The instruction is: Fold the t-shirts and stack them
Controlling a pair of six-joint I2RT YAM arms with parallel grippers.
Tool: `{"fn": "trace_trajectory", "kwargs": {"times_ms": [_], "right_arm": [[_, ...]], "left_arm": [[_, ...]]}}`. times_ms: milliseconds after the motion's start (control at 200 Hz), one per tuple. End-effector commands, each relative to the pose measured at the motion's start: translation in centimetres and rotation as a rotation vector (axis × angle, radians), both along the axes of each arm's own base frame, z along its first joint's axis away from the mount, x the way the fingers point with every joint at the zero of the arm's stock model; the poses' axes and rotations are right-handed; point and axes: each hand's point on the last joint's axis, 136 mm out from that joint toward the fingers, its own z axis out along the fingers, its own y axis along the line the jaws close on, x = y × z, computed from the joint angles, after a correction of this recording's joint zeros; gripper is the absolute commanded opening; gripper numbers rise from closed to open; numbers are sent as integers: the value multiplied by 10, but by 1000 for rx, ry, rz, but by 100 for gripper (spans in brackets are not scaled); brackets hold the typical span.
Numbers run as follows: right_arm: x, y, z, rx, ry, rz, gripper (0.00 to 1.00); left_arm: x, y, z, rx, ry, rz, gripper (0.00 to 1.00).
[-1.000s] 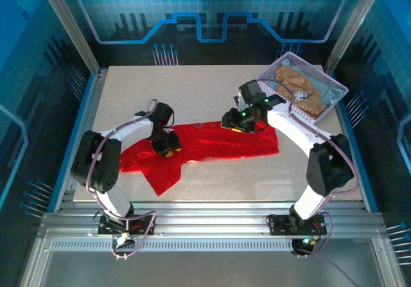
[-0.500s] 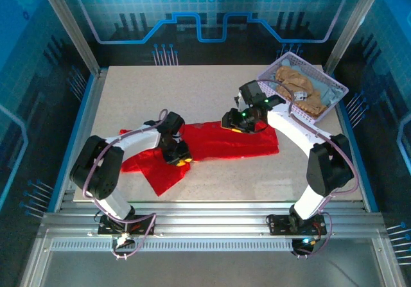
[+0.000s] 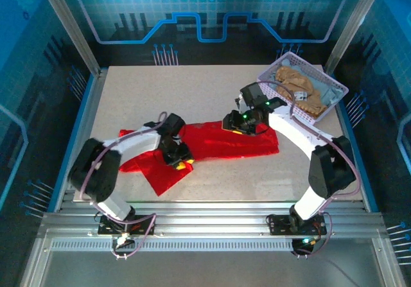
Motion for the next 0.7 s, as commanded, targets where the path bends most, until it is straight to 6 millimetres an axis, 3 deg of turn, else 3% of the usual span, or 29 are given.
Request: {"fn": "trace_trajectory", "kwargs": {"times_ms": [0,125,215,320,505,695], "right_arm": [[-8,5,12,29,-50,51,46],[-12,13,9,55,-54,91,46],[-15,26,12,115,-61,141,48],[-22,53,30,235,-100,246,52],[-41,87,52,371,-130,373,56],[-41,92,43,368,-101,356,57]], "left_arm": [[-25,73,15,150,38,164,36],[-30,136,18,138,13,347,36],[-25,166,16,167,-21,348,38],[-15,189,10,231,-58,289,39],[-12,199,-2,244,-34,334,40],[-5,195,-17,213,-35,356,37]]}}
